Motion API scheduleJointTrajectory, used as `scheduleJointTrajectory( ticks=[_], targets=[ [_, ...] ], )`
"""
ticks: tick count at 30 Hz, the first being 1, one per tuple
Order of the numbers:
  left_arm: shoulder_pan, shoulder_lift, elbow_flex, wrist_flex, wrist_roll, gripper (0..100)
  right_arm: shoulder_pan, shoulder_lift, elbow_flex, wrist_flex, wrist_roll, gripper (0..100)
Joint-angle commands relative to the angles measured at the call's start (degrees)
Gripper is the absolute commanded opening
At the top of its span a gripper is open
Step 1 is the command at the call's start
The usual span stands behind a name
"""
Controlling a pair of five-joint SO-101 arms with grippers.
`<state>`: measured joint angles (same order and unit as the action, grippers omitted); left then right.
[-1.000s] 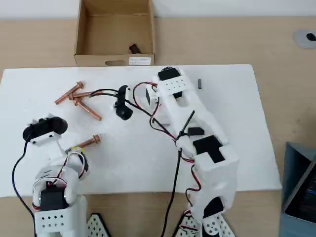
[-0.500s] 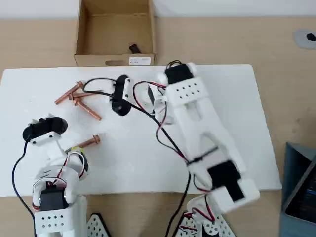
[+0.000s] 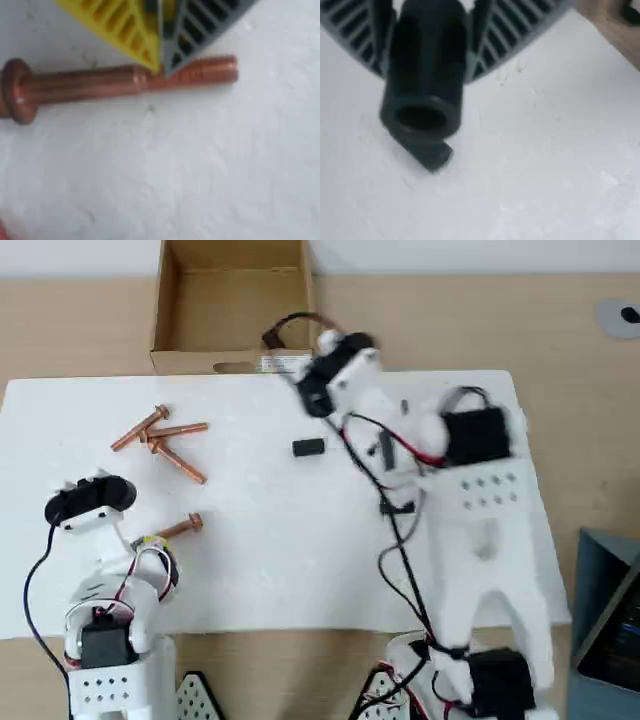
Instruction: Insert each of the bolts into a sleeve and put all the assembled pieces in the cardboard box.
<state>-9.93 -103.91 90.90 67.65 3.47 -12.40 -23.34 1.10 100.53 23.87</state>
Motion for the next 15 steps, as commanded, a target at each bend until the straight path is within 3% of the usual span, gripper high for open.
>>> scheduleJointTrajectory(
  ticks=[1,6,15],
  targets=[
    [0.2,0.0,-6.3,1.4,-1.8,0,6.5,-4.7,2.2,1.3,-2.7,1.2],
    [0.5,5.9,-16.5,4.0,-1.8,0,11.3,-8.5,11.7,0.3,-2.2,1.2],
    [0.4,40.6,-39.4,4.2,2.8,0,13.6,-17.2,21.4,-3.2,-2.6,1.2]
  ],
)
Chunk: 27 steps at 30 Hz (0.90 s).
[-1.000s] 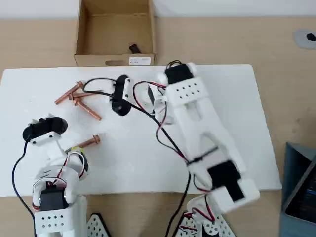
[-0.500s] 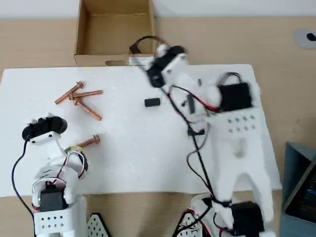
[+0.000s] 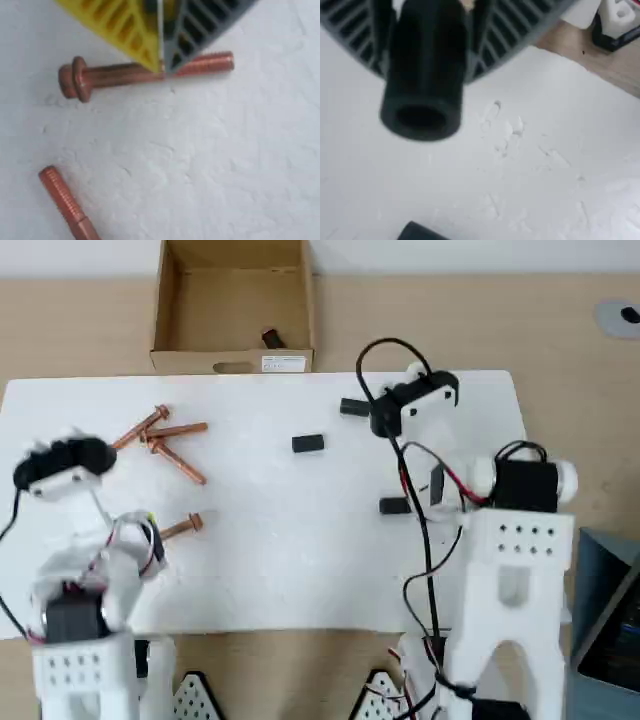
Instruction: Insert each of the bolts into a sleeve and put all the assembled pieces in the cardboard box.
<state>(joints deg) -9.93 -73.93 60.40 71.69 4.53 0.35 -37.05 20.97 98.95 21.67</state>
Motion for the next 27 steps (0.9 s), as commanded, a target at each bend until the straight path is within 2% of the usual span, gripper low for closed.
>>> scheduleJointTrajectory(
  ticks=[1,4,7,10,14,16,27],
  targets=[
    [0.4,14.3,-10.8,0.2,1.5,0,0.8,-4.3,2.4,-1.8,-0.5,1.2],
    [0.1,24.3,-16.7,0.2,-3.0,0,0.8,-6.4,4.6,-1.8,-0.5,1.2],
    [0.2,31.5,-20.9,2.0,-10.7,0,0.8,-8.4,7.2,-1.8,-0.5,1.2],
    [1.2,38.0,-24.8,8.3,-21.5,0,0.8,-10.4,10.0,-2.6,-0.4,1.2],
    [2.2,45.0,-27.1,14.9,-39.6,0,1.7,-13.2,13.1,-4.7,-0.1,1.2],
    [2.3,47.3,-27.7,16.2,-45.3,0,1.8,-14.5,14.4,-5.4,-0.1,1.2],
    [3.5,49.7,-29.5,13.2,-62.5,4,1.8,-18.2,17.2,-6.3,-0.1,1.2]
  ],
)
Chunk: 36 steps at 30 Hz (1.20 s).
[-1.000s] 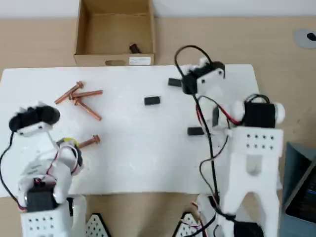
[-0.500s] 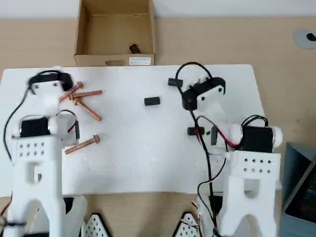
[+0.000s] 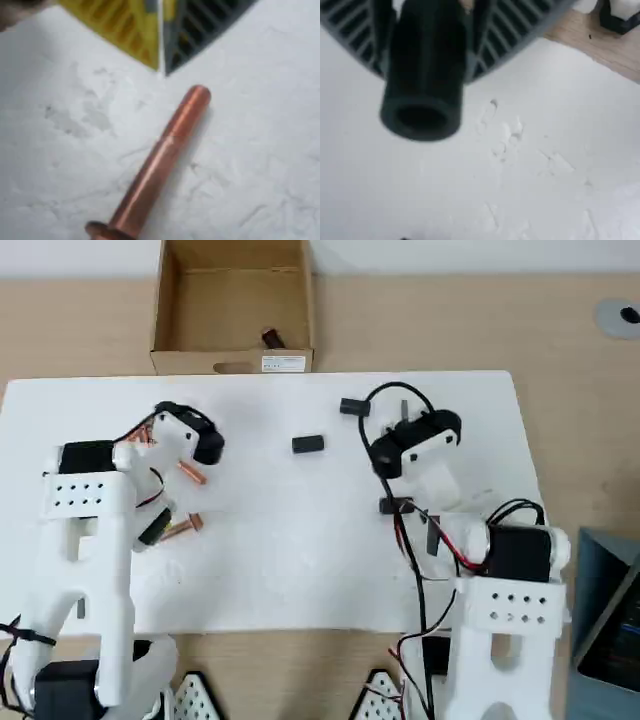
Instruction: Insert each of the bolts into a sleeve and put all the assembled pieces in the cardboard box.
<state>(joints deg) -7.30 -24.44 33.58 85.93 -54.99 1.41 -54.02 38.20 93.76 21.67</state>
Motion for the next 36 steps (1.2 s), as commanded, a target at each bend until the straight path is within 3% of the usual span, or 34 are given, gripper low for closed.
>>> scheduleJointTrajectory(
  ticks=[1,4,32,36],
  targets=[
    [1.6,0.2,-2.6,-1.1,-3.8,7,0.7,-1.3,0.0,-1.1,-0.1,1.2],
    [3.5,0.2,-2.6,-1.1,-4.9,13,0.6,-1.3,0.0,-1.6,-0.2,1.2],
    [5.6,24.3,-1.3,-20.2,-7.0,12,0.5,-1.3,0.0,-1.5,-0.2,1.2],
    [5.6,27.1,-1.4,-20.7,-6.9,5,0.5,-1.3,0.0,-1.5,-0.2,1.2]
  ],
)
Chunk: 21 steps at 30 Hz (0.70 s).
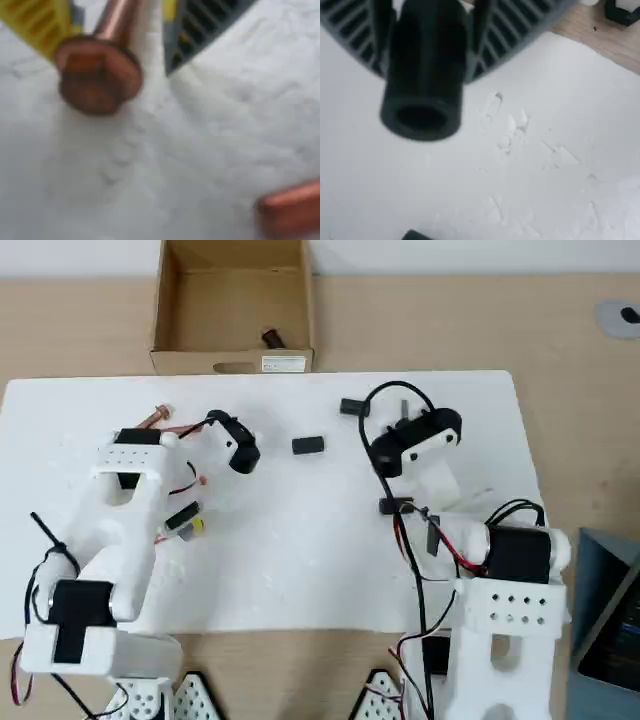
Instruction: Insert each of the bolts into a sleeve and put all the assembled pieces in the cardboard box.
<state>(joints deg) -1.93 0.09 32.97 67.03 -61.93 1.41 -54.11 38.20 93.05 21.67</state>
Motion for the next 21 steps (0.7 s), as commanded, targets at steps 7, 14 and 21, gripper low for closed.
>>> scheduleJointTrajectory(
  ticks=[7,14,21],
  targets=[
    [0.1,3.2,-1.0,-1.4,2.7,1,0.4,-1.3,-0.4,-0.7,-0.4,1.2],
    [1.0,-2.9,-9.8,8.0,12.3,1,0.6,-1.3,-7.8,3.3,-0.4,1.2],
    [2.5,-17.1,-20.0,12.7,22.9,1,0.7,-1.3,-16.0,8.8,-0.5,1.2]
  ],
)
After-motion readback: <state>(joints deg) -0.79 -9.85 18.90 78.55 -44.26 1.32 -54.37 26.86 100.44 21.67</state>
